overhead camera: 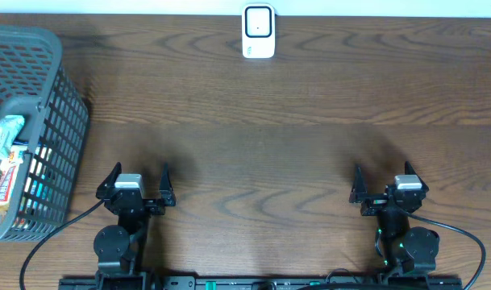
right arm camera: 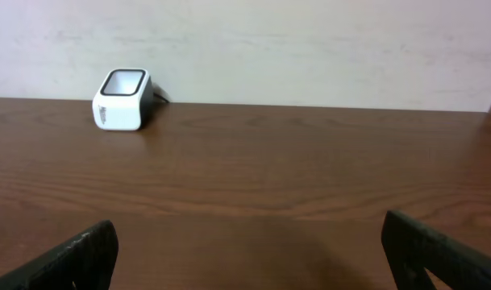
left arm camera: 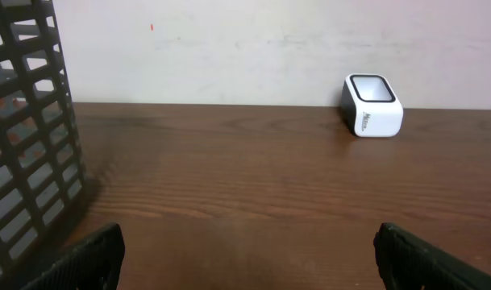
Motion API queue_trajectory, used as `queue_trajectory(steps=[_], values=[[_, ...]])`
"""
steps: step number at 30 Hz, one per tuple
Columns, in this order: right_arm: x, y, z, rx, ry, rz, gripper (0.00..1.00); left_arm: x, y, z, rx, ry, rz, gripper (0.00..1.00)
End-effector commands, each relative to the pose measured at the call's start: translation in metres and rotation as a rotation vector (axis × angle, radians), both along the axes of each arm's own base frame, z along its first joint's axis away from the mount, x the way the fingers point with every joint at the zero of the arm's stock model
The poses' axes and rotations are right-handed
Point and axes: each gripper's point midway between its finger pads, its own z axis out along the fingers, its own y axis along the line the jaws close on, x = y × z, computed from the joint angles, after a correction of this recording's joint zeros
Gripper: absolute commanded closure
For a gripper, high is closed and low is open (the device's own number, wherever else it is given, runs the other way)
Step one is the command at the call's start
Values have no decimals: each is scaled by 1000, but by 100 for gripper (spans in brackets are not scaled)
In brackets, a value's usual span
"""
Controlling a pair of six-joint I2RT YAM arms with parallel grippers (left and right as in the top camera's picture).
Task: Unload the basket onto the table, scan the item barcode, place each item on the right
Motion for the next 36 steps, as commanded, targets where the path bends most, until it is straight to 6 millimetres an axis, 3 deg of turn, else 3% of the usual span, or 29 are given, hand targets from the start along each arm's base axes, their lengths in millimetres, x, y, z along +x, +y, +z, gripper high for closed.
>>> queue_trajectory(steps=[1,5,8,13,18,24,26,29,33,36], values=[[0,-2,-1,0,2,-11,1,-1,-4,-16,9,51,-29,2],[0,-2,-1,0,2,-11,1,-1,-4,-16,9,51,-29,2],[0,-2,-1,0,2,-11,1,1,-10,14,2,-72,-60,2],[0,-2,-1,0,2,-11,1,-8,-18,86,41,-371,-105,3],[0,-2,-1,0,2,-11,1,-36,1,156,61,-665,19,2],[0,-2,-1,0,2,-11,1,-50,25,222,95,-743,181,2],[0,-2,-1,0,2,-11,1,-38,35,240,89,-654,234,3],[0,-2,-1,0,2,-11,1,0,32,249,133,-391,198,2],[0,-2,-1,0,2,-11,1,51,-28,234,133,-92,-179,2],[0,-2,-1,0,2,-11,1,78,-43,221,110,3,-281,2]])
